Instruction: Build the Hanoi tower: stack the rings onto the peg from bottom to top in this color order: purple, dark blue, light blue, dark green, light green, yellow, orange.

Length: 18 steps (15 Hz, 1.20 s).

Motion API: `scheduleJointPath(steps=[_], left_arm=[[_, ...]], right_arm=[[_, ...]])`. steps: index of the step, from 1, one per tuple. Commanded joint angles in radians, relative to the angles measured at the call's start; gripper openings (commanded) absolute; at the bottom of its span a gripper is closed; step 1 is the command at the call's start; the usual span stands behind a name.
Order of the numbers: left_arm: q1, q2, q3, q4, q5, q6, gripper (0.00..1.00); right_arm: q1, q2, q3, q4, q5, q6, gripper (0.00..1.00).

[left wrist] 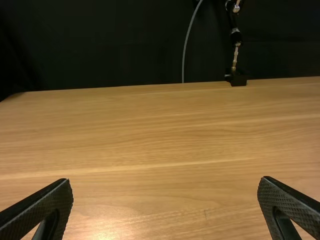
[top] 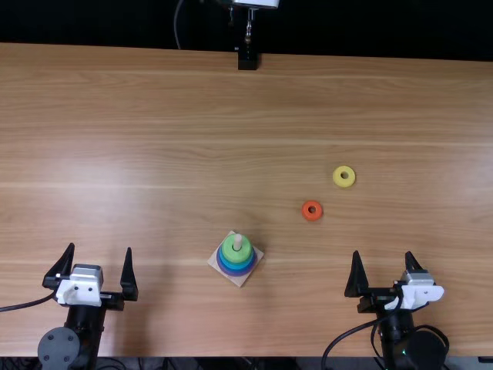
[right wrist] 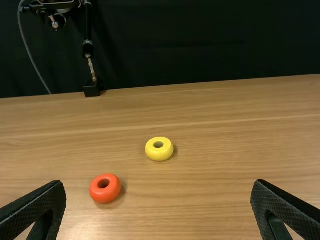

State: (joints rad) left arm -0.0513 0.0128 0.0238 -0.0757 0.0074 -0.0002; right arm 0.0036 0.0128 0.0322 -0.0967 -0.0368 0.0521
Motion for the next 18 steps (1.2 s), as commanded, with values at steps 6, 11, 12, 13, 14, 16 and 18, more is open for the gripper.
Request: scheduleJointPath(steps=[6, 11, 12, 13, 14, 16, 18], left_arm=[[0.008, -0.013, -0.024, -0.003, 0.002, 0.008, 1.0], [0.008, -0.013, -0.024, -0.003, 0.002, 0.008, 1.0], [0.008, -0.013, -0.024, -0.003, 0.004, 0.008, 1.0], [0.008, -0.013, -0.024, -0.003, 0.002, 0.008, 1.0], [0.008, -0.013, -0.024, -0.003, 0.002, 0.008, 1.0], [0.008, -0.013, -0.024, -0.003, 0.004, 0.008, 1.0], [0.008, -0.013, -0.024, -0.003, 0.004, 0.008, 1.0]], right_arm=[[-0.014, -0.013, -0.014, -0.011, -0.004, -0.006, 1.0], [-0.016, -0.013, 0.147, 0.0, -0.006, -0.002, 1.0], [-0.016, -0.004, 0.19, 0.004, -0.007, -0.002, 1.0], [-0.016, 0.03, 0.239, 0.005, -0.007, -0.002, 1.0], [-0.016, 0.073, 0.302, 0.005, -0.006, -0.002, 1.0], [-0.014, 0.187, 0.428, 0.007, -0.006, -0.002, 1.0], [-0.01, 0.334, 0.558, 0.007, -0.006, 0.001, 1.0]])
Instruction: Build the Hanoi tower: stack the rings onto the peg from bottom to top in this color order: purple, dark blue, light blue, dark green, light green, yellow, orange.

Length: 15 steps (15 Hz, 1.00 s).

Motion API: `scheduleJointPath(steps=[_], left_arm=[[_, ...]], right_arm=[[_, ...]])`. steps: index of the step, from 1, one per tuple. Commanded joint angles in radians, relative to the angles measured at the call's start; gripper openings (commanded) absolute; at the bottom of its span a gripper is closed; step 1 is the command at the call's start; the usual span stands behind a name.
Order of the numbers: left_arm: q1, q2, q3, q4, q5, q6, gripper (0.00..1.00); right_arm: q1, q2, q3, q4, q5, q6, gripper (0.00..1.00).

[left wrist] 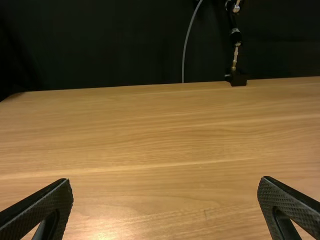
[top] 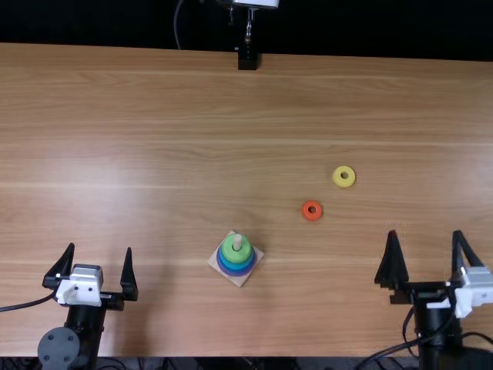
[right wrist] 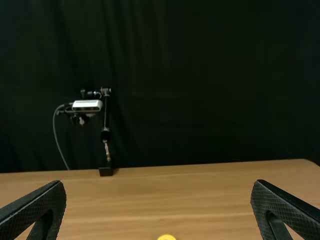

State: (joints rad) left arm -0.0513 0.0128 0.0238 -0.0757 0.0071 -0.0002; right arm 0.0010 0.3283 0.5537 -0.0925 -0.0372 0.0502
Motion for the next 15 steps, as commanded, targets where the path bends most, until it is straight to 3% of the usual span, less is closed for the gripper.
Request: scheduleJointPath(steps=[1, 8, 11, 15], left_arm=[[0.008, -0.013, -0.024, -0.003, 0.002, 0.008, 1.0], [0.008, -0.013, -0.024, -0.003, 0.002, 0.008, 1.0], [0.008, -0.013, -0.024, -0.003, 0.002, 0.008, 1.0], [0.008, -0.013, -0.024, -0.003, 0.002, 0.008, 1.0]], right_arm=[[-0.006, 0.1, 0.087, 0.003, -0.005, 0.005, 1.0], [-0.004, 0.598, 0.313, 0.001, -0.011, -0.004, 1.0], [-0.004, 0.891, 0.443, -0.017, -0.013, -0.085, 1.0], [-0.006, 1.167, 0.626, -0.273, -0.009, -0.093, 1.0]])
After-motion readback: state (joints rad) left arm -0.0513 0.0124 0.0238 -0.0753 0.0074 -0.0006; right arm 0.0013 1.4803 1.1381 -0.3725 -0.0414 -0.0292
